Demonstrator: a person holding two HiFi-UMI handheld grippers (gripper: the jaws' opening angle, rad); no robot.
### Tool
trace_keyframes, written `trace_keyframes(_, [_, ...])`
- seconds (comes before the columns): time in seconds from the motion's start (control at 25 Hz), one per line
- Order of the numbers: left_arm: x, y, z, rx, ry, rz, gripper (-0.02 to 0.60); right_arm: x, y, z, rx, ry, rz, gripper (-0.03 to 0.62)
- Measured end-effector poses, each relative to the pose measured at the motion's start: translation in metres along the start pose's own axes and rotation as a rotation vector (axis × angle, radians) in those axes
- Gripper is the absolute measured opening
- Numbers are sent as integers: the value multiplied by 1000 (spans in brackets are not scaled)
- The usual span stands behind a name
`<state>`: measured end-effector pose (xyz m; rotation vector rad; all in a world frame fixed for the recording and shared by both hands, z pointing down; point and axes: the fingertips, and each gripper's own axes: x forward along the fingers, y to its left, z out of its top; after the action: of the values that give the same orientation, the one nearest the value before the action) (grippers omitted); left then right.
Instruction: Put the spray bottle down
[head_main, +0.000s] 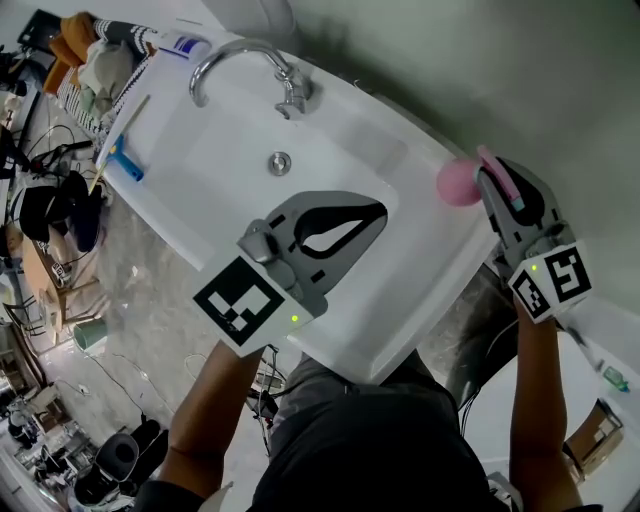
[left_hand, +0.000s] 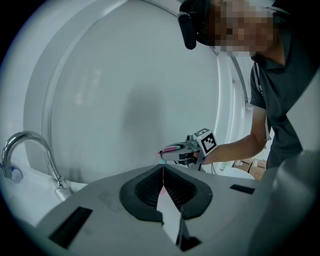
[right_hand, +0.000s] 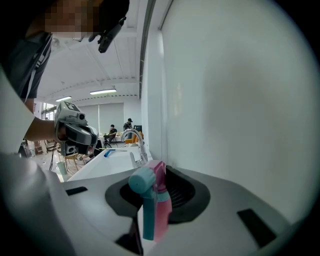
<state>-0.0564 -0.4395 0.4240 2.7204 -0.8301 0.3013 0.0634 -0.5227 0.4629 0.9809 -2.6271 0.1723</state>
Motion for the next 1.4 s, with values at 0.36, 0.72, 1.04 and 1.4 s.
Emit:
trace_keyframes(0.36, [4, 10, -11, -43, -6, -4, 6, 6, 20, 2, -18, -32, 22, 87])
trace_keyframes(0.72, [9, 16, -22, -86, -10, -11, 6, 12, 27, -16, 0, -9, 31, 87])
trace_keyframes(1.04, [13, 20, -35, -119, -7, -14, 6, 12, 28, -33, 14, -4, 31, 87])
trace_keyframes(1.4, [17, 20, -42, -137, -2, -19, 6, 13, 28, -52, 28, 25, 23, 87])
